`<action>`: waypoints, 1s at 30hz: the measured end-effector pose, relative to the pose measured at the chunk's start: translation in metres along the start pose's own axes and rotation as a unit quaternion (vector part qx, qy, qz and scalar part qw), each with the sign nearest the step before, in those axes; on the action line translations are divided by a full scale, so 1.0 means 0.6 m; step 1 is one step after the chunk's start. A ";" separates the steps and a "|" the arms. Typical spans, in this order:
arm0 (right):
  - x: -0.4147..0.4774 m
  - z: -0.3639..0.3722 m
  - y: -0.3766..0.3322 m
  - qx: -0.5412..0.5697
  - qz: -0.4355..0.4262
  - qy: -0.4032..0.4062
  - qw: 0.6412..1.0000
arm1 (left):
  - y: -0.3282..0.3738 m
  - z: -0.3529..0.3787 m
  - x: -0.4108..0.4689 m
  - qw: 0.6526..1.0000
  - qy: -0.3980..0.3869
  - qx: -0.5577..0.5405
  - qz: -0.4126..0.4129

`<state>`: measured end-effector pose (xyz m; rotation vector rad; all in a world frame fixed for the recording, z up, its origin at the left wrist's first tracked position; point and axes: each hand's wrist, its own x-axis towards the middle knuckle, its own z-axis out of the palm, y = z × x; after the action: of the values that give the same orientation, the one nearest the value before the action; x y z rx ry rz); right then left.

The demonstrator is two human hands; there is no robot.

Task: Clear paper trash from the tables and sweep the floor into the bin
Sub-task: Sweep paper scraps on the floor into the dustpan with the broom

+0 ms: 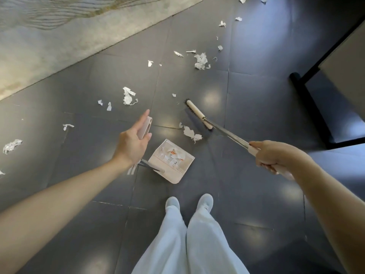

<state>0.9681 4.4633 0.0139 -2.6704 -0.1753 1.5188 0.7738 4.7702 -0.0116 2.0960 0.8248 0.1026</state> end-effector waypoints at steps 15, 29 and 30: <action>-0.020 0.074 -0.055 -0.015 -0.046 -0.133 0.990 | 0.024 0.029 0.081 0.999 0.032 -0.019 0.034; 0.001 -0.082 -0.168 0.066 -0.067 -0.070 0.993 | -0.010 -0.051 0.146 0.996 0.058 -0.058 0.021; 0.020 -0.093 -0.184 0.050 -0.079 -0.054 0.994 | -0.007 -0.055 0.165 0.996 0.064 -0.057 0.022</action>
<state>1.0146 4.5743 0.0447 -2.4364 -0.2989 1.5783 0.8368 4.8534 -0.0152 2.0158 0.8282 0.3043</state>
